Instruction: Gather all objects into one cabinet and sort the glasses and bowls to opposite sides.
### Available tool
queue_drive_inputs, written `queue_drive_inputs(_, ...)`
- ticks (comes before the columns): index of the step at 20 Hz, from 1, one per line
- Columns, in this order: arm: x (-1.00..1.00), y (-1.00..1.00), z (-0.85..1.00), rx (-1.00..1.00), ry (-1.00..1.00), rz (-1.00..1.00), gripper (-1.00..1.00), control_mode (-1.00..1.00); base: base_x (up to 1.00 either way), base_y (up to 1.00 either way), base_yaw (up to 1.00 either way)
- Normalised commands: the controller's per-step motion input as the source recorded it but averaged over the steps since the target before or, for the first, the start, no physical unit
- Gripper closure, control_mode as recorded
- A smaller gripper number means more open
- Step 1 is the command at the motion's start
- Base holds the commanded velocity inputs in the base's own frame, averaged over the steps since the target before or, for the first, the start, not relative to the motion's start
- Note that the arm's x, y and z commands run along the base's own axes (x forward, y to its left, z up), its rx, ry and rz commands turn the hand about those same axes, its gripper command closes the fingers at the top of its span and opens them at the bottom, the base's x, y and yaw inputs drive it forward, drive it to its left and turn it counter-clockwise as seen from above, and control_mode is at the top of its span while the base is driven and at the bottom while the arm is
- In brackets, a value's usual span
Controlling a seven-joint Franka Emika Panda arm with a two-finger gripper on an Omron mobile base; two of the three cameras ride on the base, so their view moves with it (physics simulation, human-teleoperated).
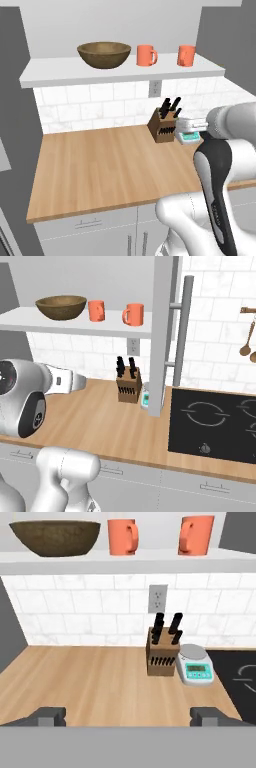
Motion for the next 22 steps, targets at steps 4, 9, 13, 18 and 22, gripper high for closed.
queue_drive_inputs(4,-0.06,0.00,0.00,0.00,-0.01,0.00,-1.00,-1.00,0.00,0.00,0.00)
queue_drive_inputs(9,0.00,0.00,0.00,0.00,0.00,0.00,-1.00,1.00,-0.94,0.00,-0.01)
queue_drive_inputs(13,0.00,0.00,0.00,0.00,0.00,0.00,-1.00,1.00,-1.00,0.00,-0.07)
queue_drive_inputs(18,0.00,0.00,0.00,0.00,0.00,0.00,-1.00,1.00,-1.00,-0.11,-0.12)
queue_drive_inputs(22,0.00,0.00,0.00,0.00,0.00,0.00,-1.00,1.00,-0.59,-0.82,-0.12)
